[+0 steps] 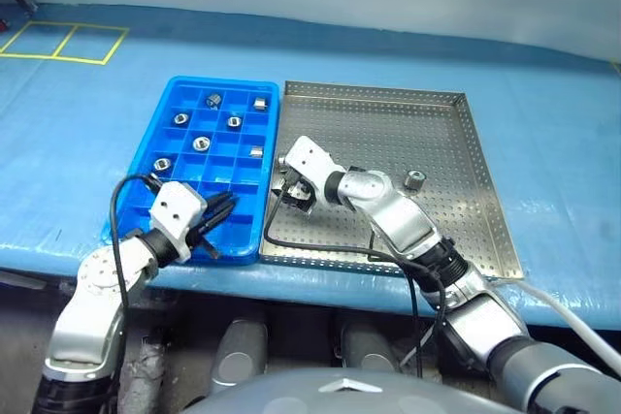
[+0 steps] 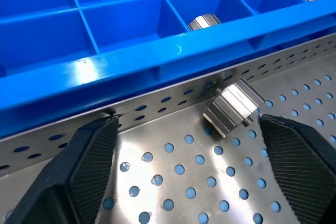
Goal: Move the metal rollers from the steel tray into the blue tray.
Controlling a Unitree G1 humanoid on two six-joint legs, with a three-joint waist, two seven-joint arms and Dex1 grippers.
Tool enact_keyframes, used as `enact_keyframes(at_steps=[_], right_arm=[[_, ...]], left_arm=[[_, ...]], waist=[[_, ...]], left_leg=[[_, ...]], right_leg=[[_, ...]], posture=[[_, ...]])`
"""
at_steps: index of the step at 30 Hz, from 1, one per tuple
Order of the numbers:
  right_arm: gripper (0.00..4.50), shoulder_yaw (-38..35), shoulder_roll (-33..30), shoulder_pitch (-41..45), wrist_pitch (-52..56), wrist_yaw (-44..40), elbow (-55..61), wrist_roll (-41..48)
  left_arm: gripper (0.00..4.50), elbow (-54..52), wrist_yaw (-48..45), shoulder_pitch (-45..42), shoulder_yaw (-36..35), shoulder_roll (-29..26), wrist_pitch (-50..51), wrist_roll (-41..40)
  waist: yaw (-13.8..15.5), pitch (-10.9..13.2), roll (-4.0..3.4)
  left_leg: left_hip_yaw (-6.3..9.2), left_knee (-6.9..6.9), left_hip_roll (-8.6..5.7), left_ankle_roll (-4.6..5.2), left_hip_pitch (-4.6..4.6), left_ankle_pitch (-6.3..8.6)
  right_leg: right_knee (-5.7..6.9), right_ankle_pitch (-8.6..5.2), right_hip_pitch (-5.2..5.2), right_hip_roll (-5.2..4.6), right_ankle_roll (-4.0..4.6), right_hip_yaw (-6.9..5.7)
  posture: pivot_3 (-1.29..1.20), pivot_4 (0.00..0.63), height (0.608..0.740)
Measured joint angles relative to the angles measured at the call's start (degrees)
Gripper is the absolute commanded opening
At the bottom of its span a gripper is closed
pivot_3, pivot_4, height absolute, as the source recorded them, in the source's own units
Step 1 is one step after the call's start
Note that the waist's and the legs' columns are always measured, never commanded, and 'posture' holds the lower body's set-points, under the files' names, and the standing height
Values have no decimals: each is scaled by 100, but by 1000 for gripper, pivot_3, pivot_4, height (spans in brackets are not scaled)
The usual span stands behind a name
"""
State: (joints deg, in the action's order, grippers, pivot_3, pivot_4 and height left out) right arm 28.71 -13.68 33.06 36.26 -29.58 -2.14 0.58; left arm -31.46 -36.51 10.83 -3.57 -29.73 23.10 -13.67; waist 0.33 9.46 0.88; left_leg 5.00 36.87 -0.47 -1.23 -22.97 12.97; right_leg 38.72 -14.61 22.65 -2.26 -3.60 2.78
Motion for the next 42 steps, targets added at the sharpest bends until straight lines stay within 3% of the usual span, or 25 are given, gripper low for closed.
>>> enact_keyframes(at_steps=[7, 16, 42], right_arm=[[4491, 71, -60, 283, -461, -256, -572, -358], [4491, -283, 251, 974, -868, 356, -1841, -833], [4491, -282, 664, 1712, -2080, -144, -3658, -1370]], left_arm=[[575, -51, -122, 20, 263, -14, -91, -49], [575, -43, -107, -227, 499, -21, -90, -36], [575, -7, 21, -265, 522, 10, -124, -41]], waist=[[38, 3, -4], [37, 4, -6], [-97, 4, -6]], left_leg=[[-2, -5, 2, 0, 0, 0], [-4, -22, 0, -2, 0, -2], [0, -84, 5, -24, 27, -15]], right_leg=[[0, -1, 4, 2, 1, -1], [0, -2, 10, 3, 4, 3], [0, -12, 15, 8, 23, 2]], posture=[[160, 150, 740], [146, 150, 740], [163, 150, 740]])
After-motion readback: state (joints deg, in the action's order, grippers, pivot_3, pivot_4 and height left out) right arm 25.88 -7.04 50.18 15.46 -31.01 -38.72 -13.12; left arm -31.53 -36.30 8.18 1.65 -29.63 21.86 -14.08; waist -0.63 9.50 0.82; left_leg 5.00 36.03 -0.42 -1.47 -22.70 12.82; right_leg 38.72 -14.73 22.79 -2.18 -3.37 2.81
